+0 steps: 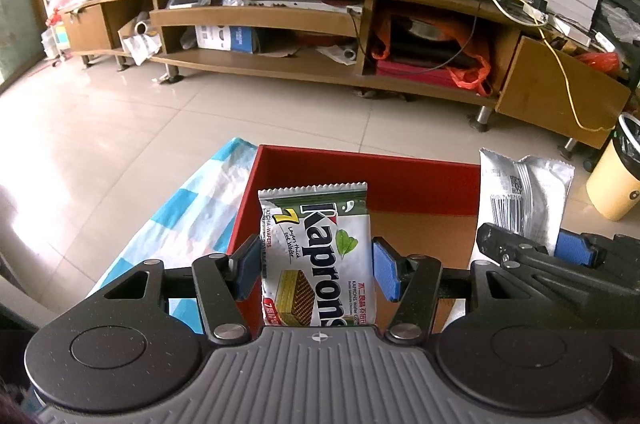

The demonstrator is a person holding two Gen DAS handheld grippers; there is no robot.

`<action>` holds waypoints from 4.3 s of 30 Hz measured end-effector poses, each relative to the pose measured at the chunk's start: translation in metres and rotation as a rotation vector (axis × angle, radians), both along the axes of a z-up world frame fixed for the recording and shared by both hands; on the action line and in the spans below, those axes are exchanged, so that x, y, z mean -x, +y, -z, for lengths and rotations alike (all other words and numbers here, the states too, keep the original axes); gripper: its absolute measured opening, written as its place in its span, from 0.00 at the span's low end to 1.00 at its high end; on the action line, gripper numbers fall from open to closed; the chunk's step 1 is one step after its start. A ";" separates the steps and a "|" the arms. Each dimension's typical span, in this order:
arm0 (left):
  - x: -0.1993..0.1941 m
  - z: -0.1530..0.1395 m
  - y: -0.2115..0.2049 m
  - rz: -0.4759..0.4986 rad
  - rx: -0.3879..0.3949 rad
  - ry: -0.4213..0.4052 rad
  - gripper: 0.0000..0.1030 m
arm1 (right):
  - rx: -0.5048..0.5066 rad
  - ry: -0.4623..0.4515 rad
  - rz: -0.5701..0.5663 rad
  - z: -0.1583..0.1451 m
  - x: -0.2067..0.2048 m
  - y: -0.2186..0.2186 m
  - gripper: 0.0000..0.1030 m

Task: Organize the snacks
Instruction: 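Carry both packets into the red box and open both grippers, then move both grippers back over the snacks on the cloth, then grasp the milk cake loaf with the left gripper while the right grasps the red spicy-strip packet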

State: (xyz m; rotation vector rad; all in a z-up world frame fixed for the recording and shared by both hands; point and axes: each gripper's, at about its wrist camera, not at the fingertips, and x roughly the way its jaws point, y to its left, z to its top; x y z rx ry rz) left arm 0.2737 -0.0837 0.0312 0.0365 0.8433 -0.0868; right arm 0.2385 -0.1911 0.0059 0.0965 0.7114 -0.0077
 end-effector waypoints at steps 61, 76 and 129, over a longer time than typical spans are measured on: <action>0.037 -0.006 0.028 0.027 -0.029 0.016 0.86 | 0.043 0.040 -0.011 0.009 0.021 0.006 0.56; 0.083 -0.004 0.043 0.065 -0.018 0.035 0.86 | 0.034 0.034 -0.016 0.001 0.078 0.010 0.57; 0.164 0.060 0.073 0.229 -0.118 0.251 0.68 | 0.003 0.394 0.088 0.104 0.233 0.023 0.68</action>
